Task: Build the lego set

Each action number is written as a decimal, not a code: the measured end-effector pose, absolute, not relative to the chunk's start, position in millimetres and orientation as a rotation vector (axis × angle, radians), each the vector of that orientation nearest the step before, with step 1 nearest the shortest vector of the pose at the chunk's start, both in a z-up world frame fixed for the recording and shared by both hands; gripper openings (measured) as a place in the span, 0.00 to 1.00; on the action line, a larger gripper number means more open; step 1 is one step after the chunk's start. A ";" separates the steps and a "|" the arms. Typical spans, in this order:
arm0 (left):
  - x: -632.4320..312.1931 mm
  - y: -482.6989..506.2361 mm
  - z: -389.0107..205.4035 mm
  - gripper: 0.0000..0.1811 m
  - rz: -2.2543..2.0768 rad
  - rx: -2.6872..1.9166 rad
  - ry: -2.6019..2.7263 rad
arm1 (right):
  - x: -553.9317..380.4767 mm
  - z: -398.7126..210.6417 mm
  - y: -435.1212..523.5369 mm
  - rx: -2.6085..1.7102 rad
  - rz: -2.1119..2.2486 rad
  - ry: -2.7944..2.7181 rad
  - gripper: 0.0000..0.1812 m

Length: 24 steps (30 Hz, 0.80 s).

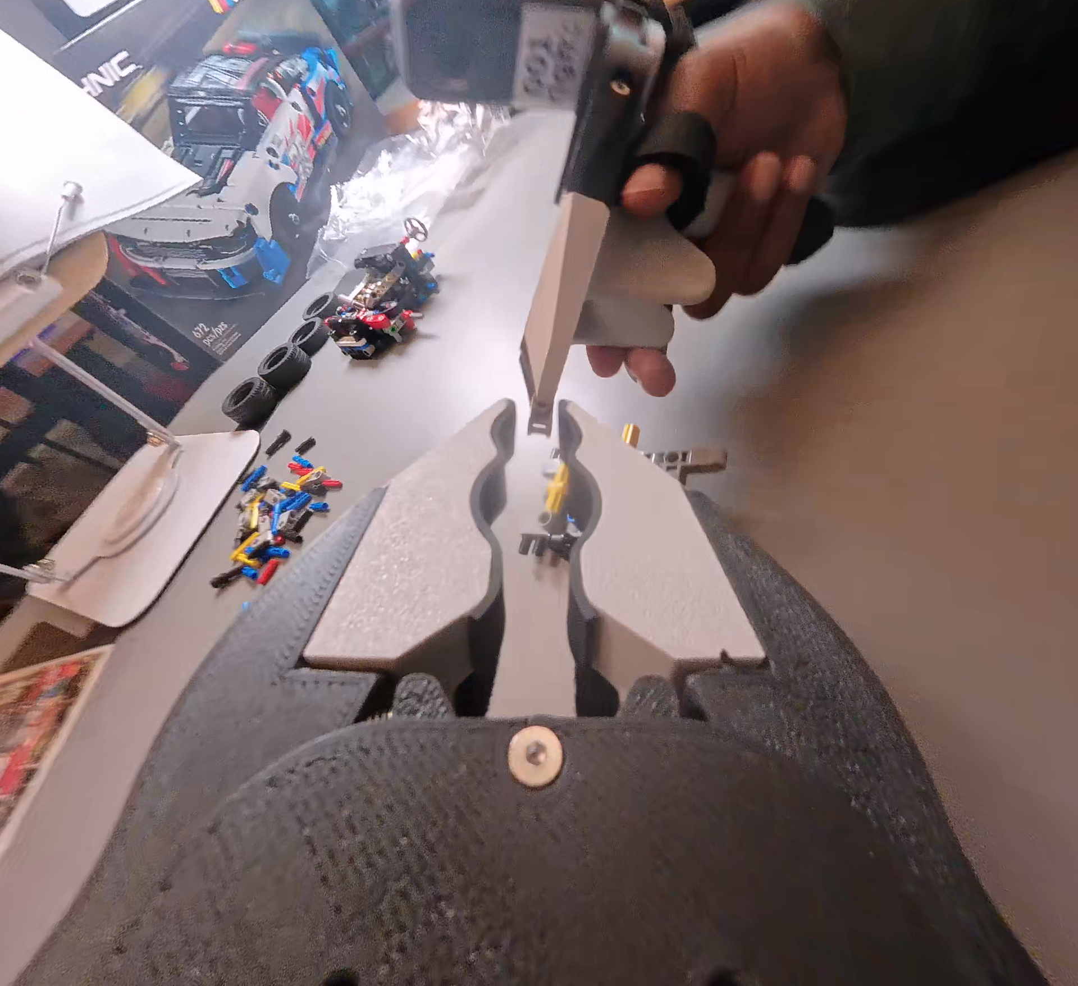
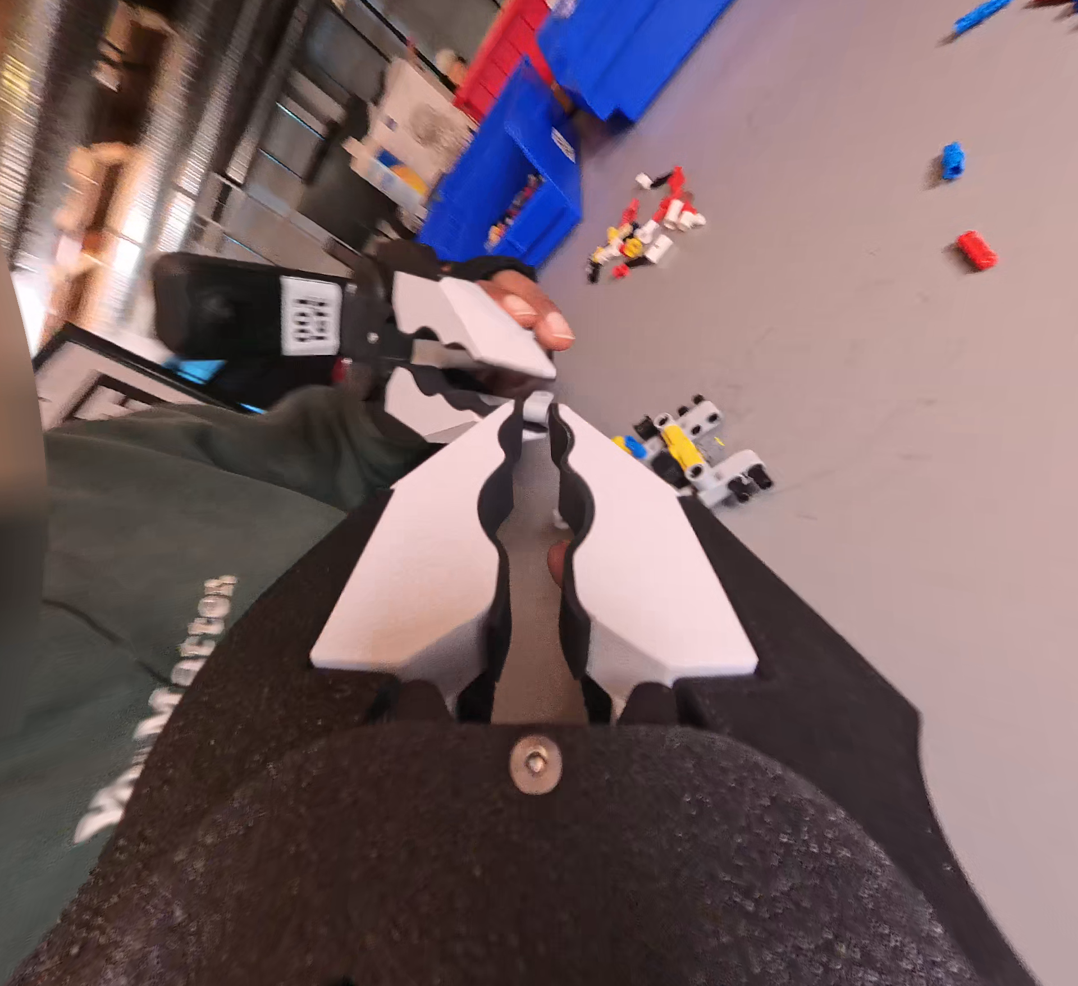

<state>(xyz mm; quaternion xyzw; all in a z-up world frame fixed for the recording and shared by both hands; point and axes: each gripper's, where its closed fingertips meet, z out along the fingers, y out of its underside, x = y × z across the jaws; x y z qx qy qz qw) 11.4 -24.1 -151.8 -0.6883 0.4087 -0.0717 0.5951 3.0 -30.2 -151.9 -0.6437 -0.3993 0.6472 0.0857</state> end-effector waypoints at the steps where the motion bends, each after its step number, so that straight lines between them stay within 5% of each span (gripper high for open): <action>1: 9.4 -24.4 -146.4 0.10 -0.229 -1.596 0.909 | 4.0 -144.6 -28.6 -1.904 2.018 -1.135 0.04; 17: 14.2 -36.8 -129.0 0.03 -0.457 -1.527 0.866 | 5.8 -128.4 -38.9 -1.879 2.372 -1.001 0.03; 24: -8.9 -36.4 -164.8 0.03 -0.669 -1.772 0.852 | 15.3 -156.5 -11.0 -1.705 1.638 -1.428 0.10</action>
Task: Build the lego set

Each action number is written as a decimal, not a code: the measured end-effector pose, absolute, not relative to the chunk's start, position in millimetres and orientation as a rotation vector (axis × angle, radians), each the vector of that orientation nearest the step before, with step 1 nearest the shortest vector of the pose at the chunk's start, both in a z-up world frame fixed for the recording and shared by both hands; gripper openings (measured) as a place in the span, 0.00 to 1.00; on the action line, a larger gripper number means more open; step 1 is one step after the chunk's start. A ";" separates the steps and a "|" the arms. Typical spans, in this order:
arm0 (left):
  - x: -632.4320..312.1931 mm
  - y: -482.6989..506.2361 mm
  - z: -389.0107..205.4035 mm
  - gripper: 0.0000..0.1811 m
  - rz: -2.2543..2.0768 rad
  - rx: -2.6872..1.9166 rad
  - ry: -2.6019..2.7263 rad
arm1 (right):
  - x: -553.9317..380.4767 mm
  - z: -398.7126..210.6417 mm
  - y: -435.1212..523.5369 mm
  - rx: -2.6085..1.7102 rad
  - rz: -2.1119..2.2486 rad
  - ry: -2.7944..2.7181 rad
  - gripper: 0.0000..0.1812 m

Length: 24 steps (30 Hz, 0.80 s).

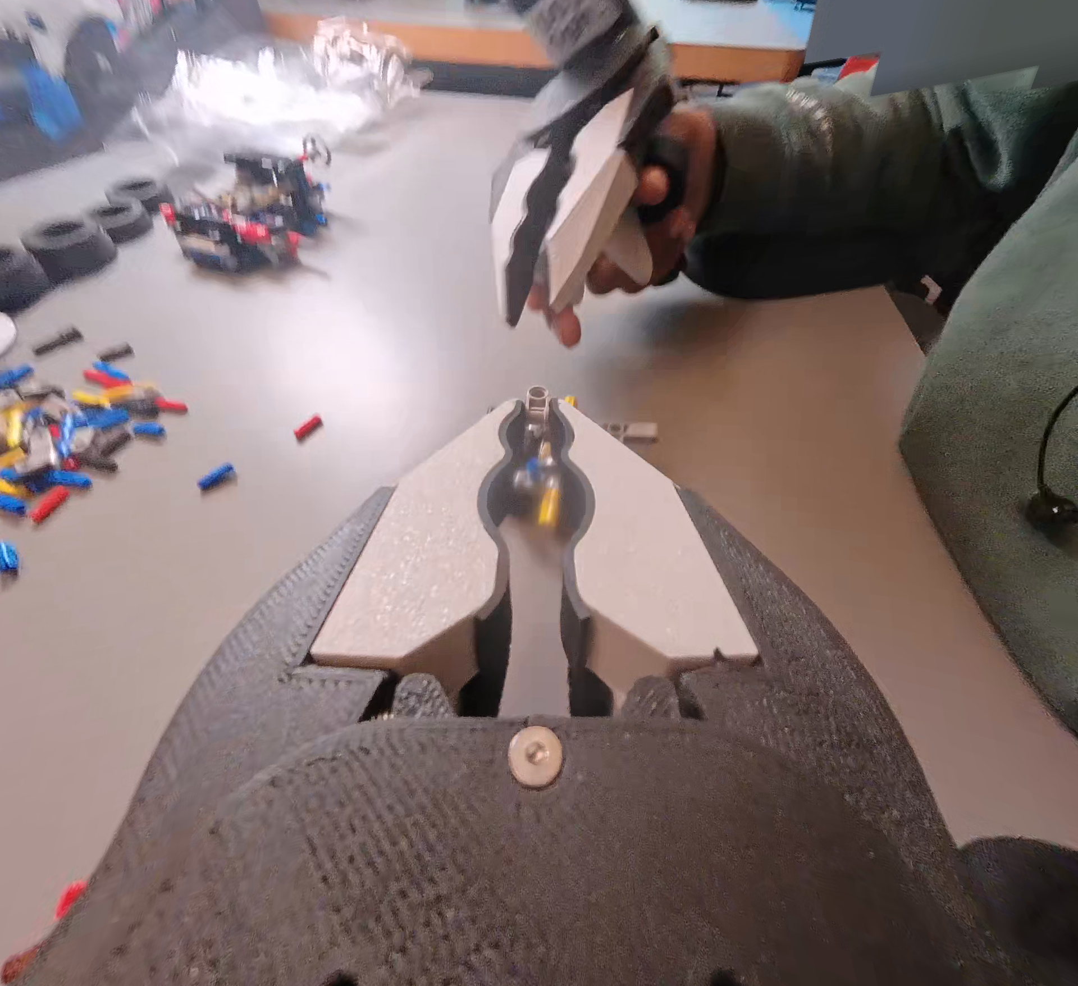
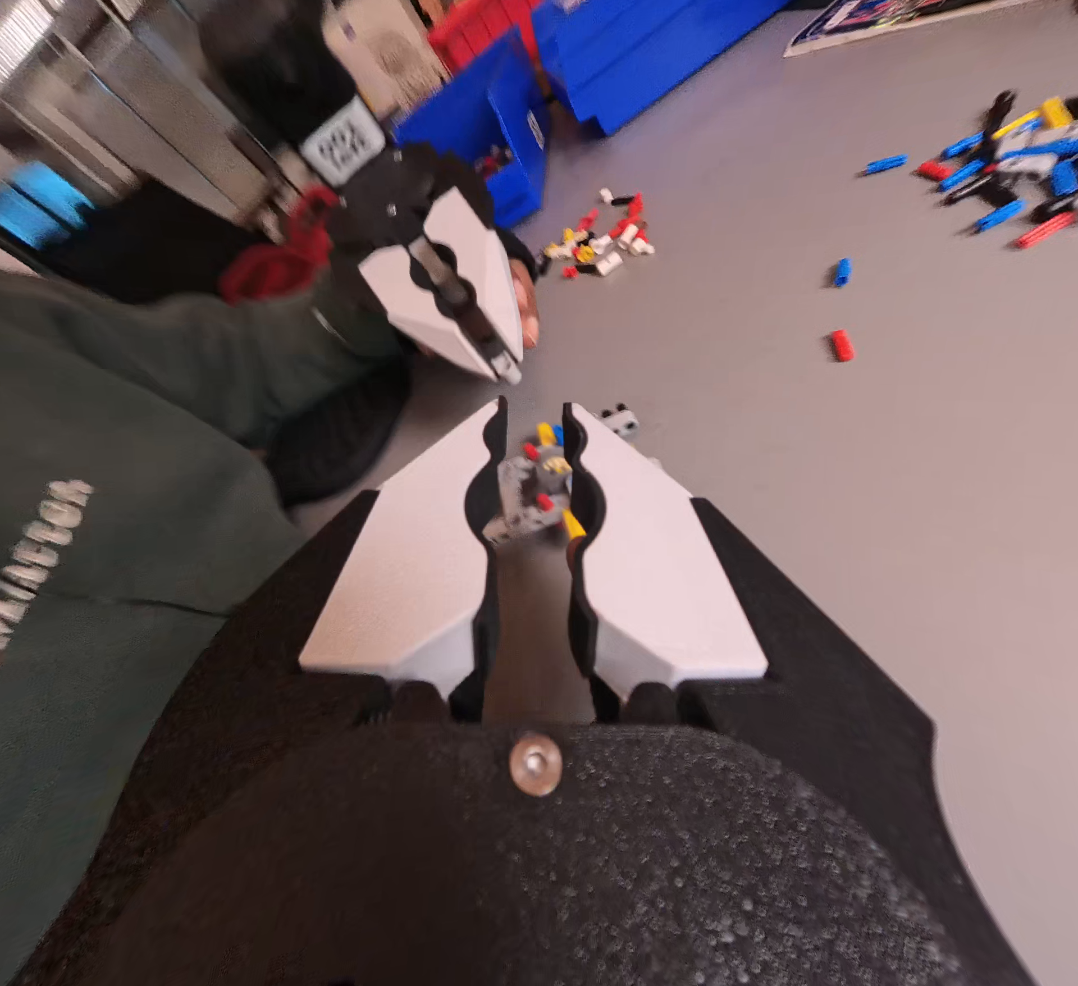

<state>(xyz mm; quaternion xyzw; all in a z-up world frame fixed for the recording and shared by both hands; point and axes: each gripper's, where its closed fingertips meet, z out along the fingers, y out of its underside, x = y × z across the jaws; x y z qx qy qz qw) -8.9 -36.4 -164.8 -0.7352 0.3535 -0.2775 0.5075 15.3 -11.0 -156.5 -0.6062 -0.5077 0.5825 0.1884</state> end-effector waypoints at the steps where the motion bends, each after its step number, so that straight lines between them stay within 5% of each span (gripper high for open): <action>1: -11.9 -36.6 -172.7 0.03 -0.693 -1.811 0.853 | 18.8 -163.6 -9.7 -1.670 1.517 -1.516 0.10; 6: -11.1 -37.3 -192.8 0.03 -0.745 -1.913 0.870 | 26.8 -198.0 -12.3 -1.525 1.076 -1.817 0.13; 24: -4.9 -28.3 -194.9 0.03 -0.777 -1.928 0.895 | -1.6 -196.3 -28.3 -1.382 1.038 -1.887 0.08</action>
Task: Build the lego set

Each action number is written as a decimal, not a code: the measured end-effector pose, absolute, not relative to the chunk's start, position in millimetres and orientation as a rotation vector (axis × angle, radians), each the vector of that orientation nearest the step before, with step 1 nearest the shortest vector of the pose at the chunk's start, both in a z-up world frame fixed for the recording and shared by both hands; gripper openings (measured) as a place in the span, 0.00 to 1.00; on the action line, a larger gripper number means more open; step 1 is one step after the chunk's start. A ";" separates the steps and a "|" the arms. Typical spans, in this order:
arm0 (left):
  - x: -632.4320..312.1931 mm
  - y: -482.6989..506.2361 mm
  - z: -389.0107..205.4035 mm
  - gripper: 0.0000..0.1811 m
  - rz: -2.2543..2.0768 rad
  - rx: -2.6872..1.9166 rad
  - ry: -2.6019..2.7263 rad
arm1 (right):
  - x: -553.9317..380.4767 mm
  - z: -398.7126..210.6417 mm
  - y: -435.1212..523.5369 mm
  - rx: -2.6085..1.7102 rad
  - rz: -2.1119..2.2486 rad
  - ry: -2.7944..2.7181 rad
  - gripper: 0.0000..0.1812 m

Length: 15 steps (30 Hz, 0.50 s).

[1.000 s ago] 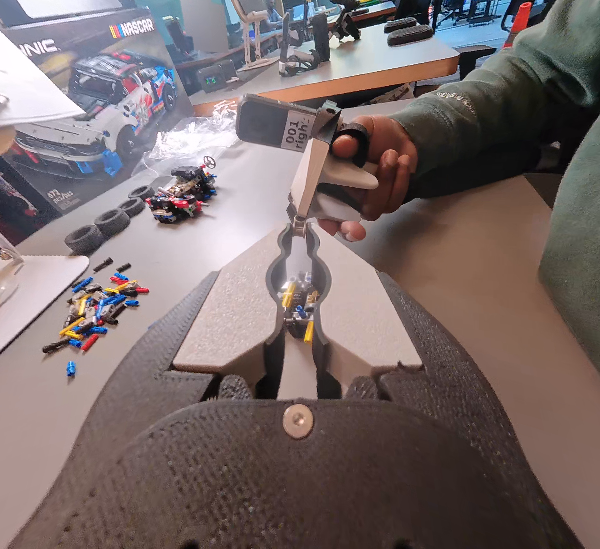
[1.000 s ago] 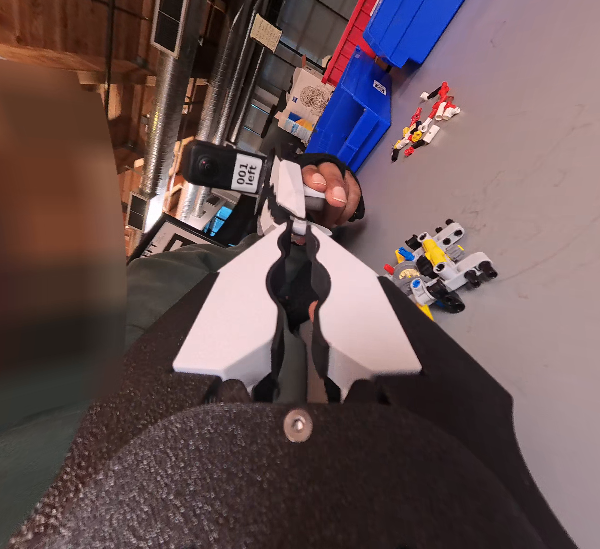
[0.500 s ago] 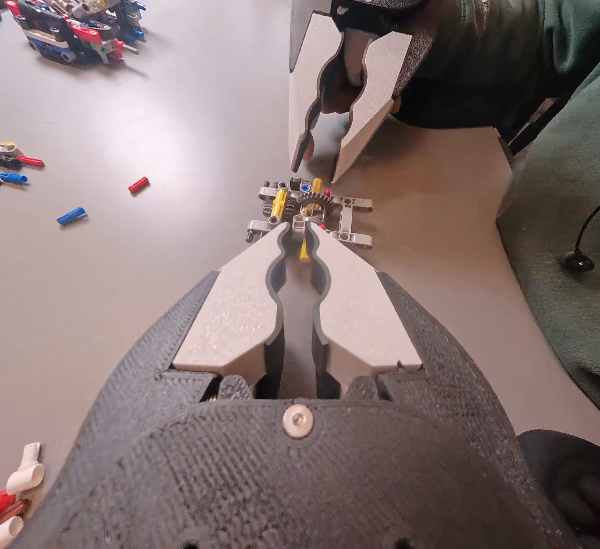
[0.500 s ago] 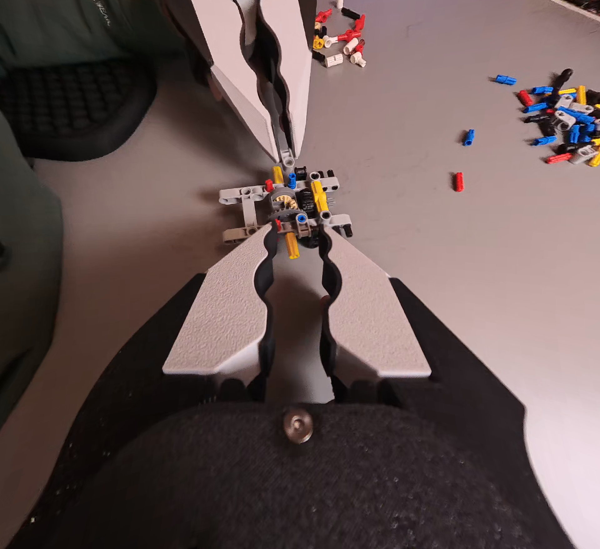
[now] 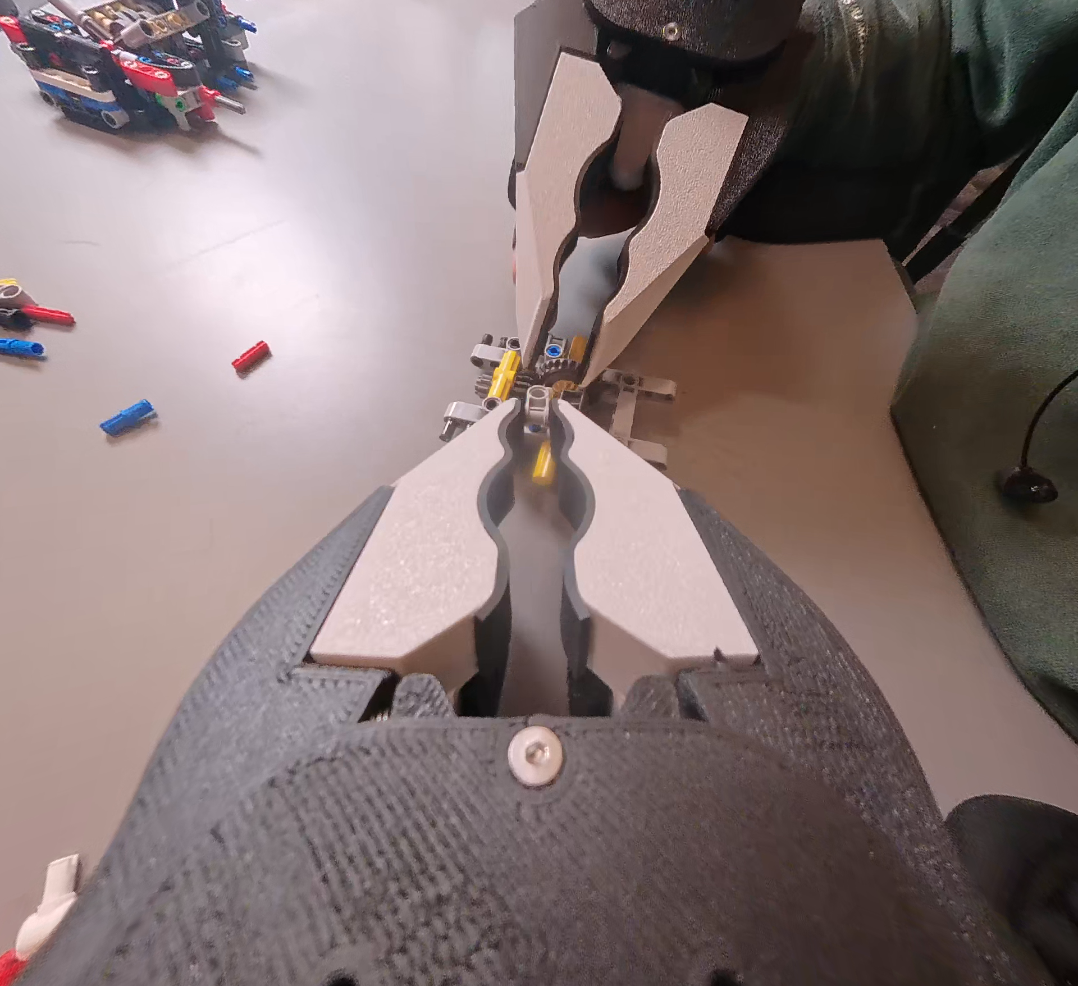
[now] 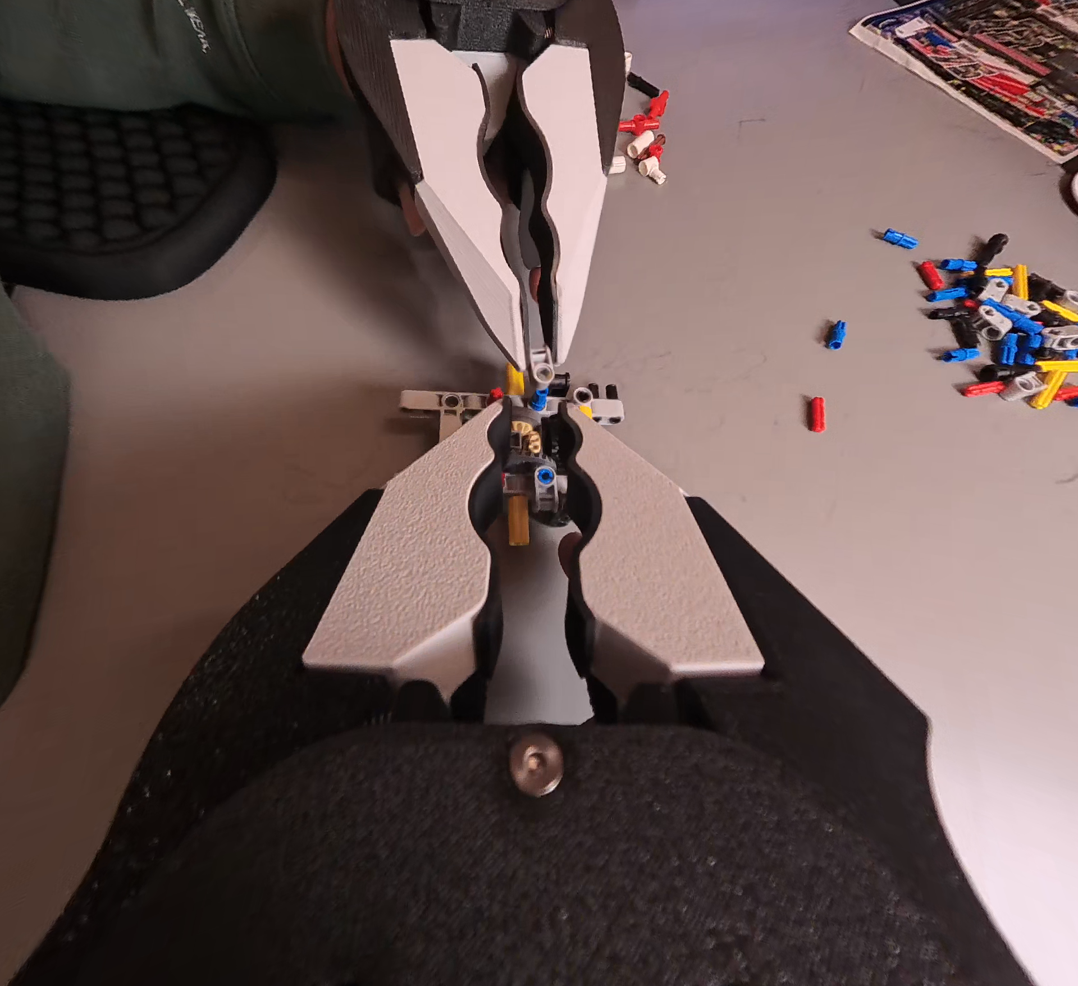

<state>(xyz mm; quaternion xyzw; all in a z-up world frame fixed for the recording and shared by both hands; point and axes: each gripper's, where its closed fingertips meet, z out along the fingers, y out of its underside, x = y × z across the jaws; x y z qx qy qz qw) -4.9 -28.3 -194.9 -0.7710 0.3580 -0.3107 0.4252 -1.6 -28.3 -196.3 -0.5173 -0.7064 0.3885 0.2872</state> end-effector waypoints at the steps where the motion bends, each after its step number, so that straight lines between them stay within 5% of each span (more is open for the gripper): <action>1: -4.7 -27.7 -195.6 0.03 -0.773 -1.929 0.905 | -2.4 -197.0 -28.0 -1.387 1.036 -1.892 0.07; 15: 4.1 -37.7 -198.9 0.03 -0.837 -1.952 0.955 | -5.0 -203.9 -38.4 -1.337 1.015 -2.039 0.04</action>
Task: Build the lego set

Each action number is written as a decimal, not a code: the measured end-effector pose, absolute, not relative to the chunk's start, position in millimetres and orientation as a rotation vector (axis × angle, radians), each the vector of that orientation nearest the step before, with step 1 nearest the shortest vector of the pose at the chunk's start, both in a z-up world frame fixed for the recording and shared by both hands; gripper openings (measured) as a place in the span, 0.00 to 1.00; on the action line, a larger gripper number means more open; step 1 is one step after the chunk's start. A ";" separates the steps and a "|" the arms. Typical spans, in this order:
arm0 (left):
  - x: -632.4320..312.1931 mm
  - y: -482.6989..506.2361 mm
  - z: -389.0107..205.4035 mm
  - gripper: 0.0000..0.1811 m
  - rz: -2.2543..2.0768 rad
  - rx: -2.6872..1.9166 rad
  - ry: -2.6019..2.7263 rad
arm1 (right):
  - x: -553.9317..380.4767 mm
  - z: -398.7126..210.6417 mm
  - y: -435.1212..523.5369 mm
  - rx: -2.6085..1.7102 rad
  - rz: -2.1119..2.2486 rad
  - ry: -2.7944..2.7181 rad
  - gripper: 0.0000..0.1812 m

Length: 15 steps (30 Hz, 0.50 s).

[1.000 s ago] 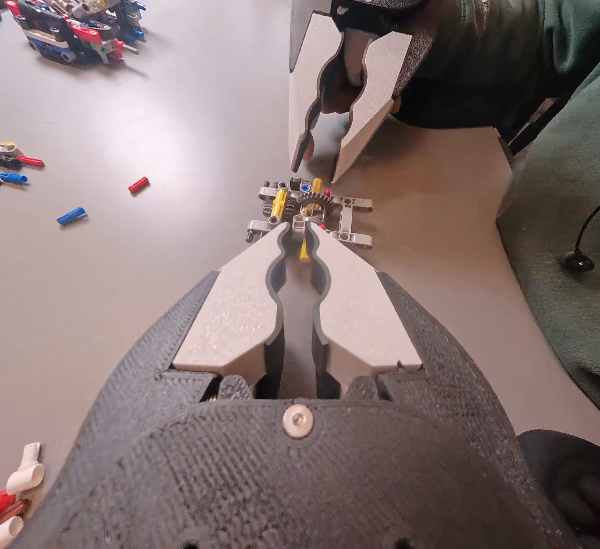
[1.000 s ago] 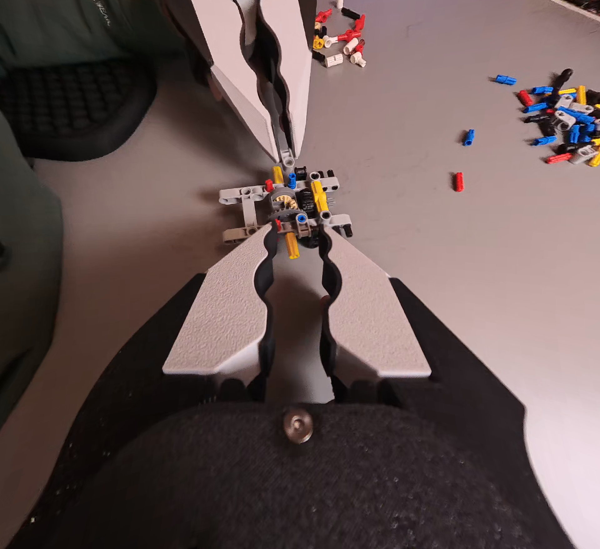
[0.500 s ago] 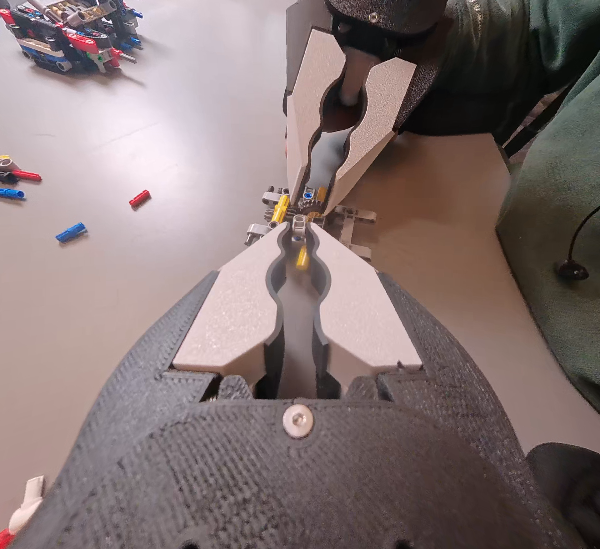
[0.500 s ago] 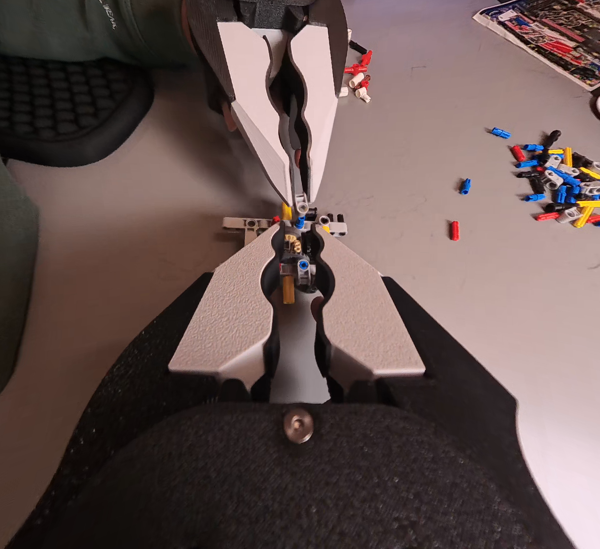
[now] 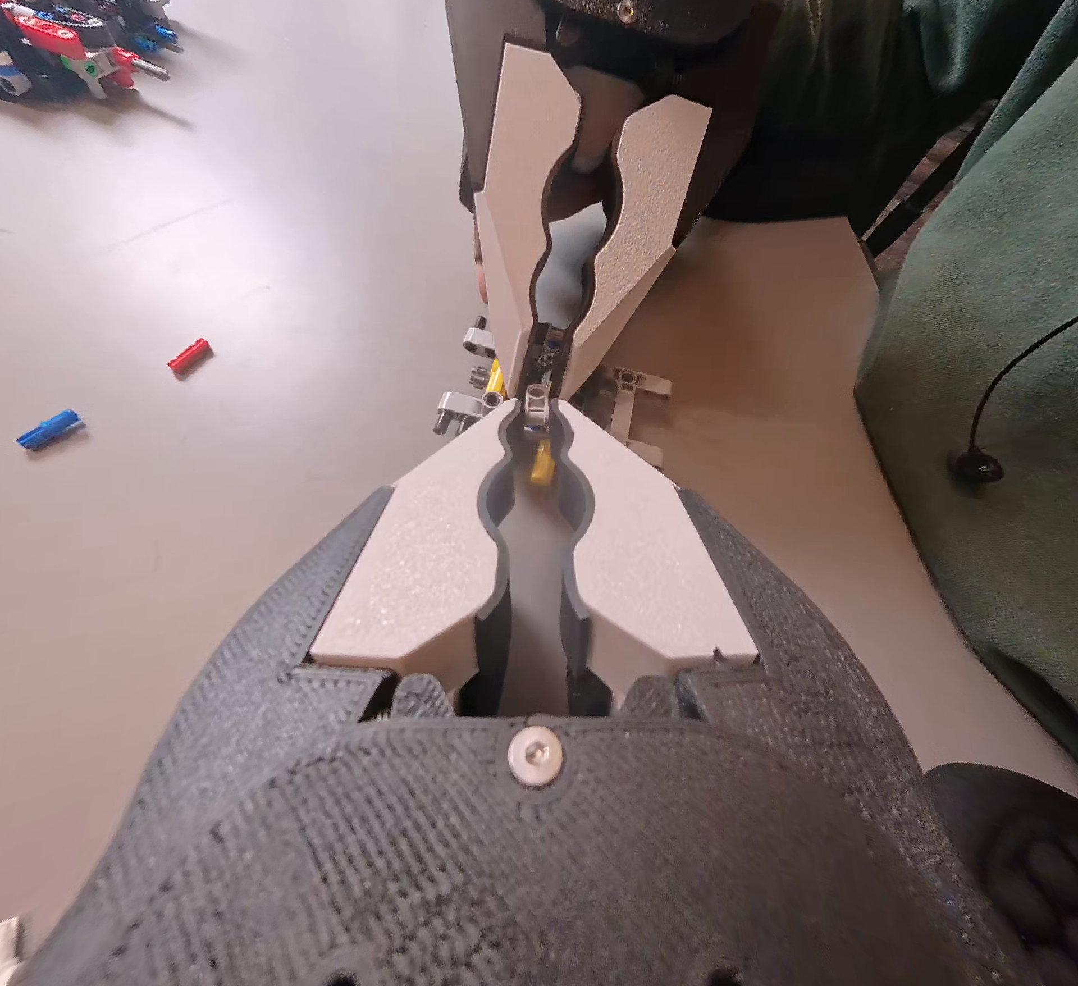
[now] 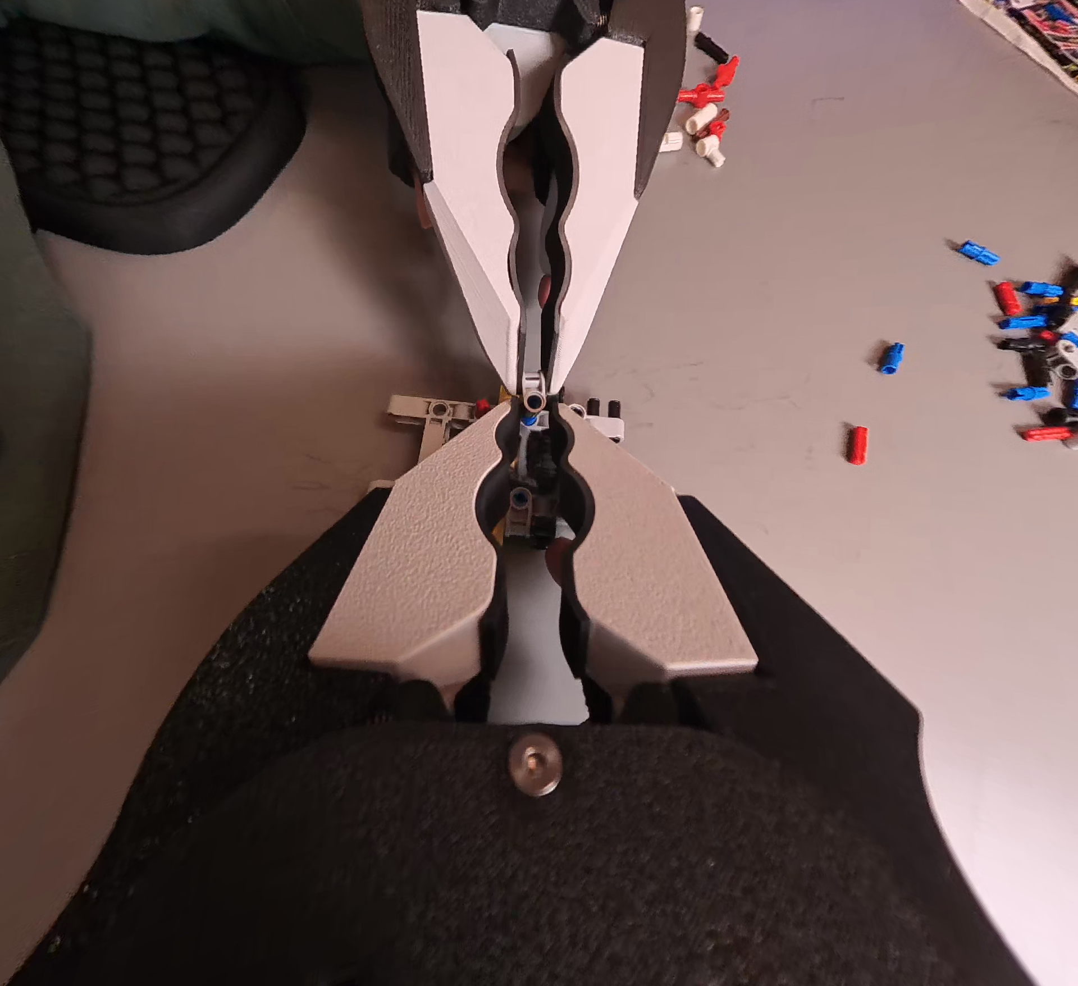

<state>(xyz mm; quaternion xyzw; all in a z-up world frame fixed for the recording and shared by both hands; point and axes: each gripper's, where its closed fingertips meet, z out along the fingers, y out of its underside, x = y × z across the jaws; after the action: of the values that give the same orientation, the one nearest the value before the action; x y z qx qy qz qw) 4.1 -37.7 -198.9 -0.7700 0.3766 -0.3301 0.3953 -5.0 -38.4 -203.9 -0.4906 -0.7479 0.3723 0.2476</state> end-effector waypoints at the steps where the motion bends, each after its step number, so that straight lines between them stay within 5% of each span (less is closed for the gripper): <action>1: 4.8 -38.9 -199.0 0.03 -0.836 -1.953 0.955 | -4.2 -204.2 -39.7 -1.332 1.009 -2.049 0.04; 15: 16.3 -54.5 -201.4 0.03 -0.779 -1.941 1.052 | 11.4 -206.7 -53.2 -1.155 0.954 -2.182 0.01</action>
<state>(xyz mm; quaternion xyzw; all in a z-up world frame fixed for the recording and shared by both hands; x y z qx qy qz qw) 16.3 -54.5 -201.4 -0.7635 0.4139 -0.3064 0.3896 11.4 -53.2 -206.7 -0.4230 -0.7994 0.3495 0.2449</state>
